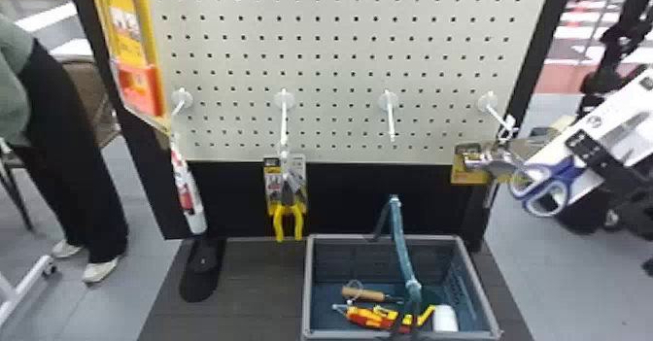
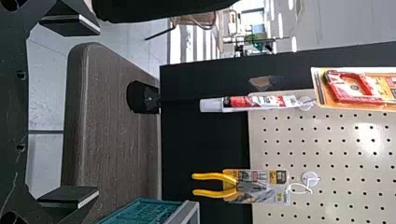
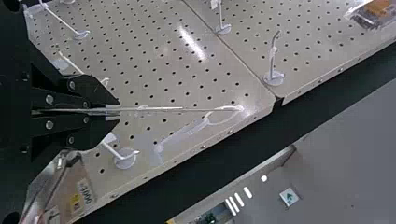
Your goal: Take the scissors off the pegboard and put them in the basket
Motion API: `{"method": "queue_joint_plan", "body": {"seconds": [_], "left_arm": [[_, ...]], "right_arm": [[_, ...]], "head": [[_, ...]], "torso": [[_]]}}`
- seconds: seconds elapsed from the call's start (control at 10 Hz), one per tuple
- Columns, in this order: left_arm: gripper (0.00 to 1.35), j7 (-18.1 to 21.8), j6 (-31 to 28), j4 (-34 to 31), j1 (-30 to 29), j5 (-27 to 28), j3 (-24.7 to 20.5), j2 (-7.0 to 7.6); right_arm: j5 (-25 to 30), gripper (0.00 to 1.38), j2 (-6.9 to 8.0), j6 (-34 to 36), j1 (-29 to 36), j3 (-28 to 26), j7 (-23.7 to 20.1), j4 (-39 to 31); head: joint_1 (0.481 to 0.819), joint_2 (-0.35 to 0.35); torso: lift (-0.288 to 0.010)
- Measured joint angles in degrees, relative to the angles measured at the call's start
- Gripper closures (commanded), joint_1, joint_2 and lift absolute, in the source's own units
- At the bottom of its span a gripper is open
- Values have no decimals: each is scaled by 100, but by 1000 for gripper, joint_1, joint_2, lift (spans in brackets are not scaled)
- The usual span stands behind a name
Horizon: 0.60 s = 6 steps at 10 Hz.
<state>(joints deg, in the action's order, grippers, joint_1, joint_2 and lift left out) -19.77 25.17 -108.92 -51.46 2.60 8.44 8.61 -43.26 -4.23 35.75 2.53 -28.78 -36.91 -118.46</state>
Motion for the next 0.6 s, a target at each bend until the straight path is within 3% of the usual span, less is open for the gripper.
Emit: {"method": "queue_joint_plan", "body": {"seconds": [0.6], "left_arm": [[102,0,-12,18,9,-14,16,9]], "right_arm": [[-108,1266,1,-14,256,461,-131,667]], "head": [[549,0]], "torso": [[-100]]}}
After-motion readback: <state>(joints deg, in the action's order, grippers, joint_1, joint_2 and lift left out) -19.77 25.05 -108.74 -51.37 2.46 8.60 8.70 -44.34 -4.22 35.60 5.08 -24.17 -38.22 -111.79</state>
